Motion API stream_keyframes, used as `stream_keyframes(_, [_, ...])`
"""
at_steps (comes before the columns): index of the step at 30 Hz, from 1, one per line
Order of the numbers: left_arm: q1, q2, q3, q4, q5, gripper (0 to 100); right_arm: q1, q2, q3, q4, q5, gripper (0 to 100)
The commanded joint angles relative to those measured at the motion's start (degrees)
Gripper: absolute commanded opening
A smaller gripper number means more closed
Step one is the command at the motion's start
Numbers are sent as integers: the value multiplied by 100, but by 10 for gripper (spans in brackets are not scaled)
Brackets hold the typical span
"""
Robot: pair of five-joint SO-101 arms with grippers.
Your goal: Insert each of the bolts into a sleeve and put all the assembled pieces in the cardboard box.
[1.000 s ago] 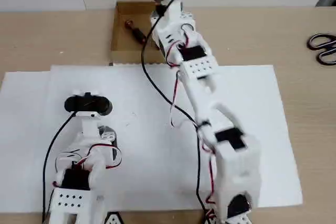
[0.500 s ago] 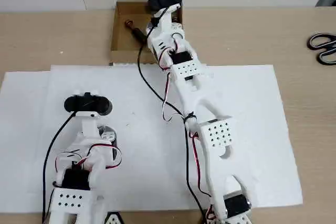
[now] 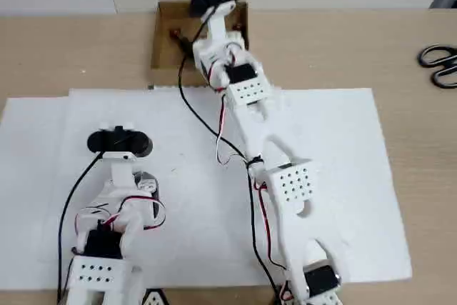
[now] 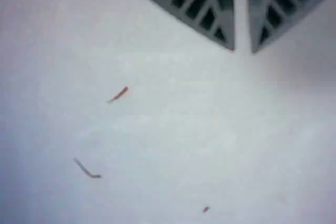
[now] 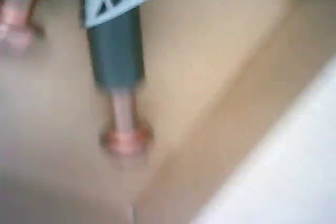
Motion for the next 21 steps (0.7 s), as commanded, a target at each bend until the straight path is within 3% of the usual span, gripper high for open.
stream_keyframes(1, [0, -70, -13, -97, -35, 6, -66, -189, -791, 462, 70, 249])
stream_keyframes(9, [-35, -70, -13, -79, -26, 6, -40, -189, -2286, 2105, 35, 180])
stream_keyframes(16, [-35, -70, -13, -79, -26, 6, -66, -198, -3710, 3609, 35, 1])
stream_keyframes(21, [-35, -70, -13, -79, -26, 6, -40, -681, -3684, 4576, 26, 2])
